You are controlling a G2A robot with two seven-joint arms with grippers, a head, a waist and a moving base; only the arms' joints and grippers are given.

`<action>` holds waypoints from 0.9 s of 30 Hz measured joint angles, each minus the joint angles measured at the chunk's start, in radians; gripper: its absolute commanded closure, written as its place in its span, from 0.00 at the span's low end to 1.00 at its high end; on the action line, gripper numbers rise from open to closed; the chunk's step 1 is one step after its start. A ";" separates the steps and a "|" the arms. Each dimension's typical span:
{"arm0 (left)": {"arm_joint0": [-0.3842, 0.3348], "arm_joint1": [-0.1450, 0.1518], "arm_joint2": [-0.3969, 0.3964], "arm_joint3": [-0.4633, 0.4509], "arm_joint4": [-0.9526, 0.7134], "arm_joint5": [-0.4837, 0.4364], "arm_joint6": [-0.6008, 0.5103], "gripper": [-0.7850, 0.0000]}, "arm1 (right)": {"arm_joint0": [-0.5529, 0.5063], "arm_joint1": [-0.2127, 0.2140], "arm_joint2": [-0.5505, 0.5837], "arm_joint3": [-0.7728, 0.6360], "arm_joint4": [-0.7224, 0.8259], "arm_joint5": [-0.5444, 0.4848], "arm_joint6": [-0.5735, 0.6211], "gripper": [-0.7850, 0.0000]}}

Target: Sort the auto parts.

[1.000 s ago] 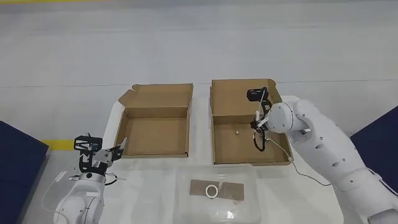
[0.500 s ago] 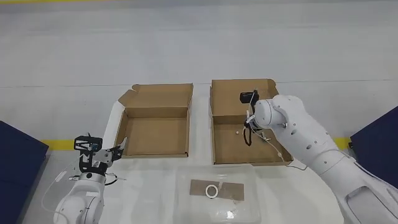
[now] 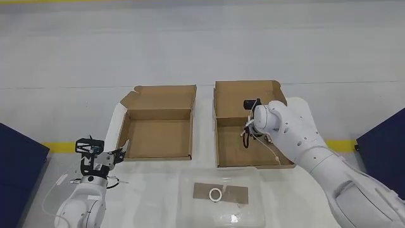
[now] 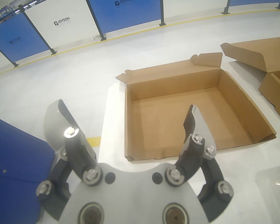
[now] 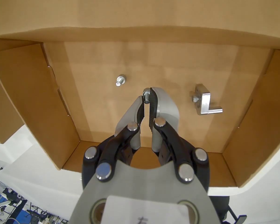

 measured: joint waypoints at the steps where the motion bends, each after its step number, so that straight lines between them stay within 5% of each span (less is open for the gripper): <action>1: 0.000 0.000 0.000 0.000 0.000 0.000 0.000 0.00 | 0.002 -0.006 -0.002 0.015 0.006 -0.002 -0.007 1.00; 27: 0.000 0.000 0.000 0.000 0.000 0.000 0.000 0.00 | 0.026 -0.076 0.005 0.170 0.029 -0.044 -0.039 1.00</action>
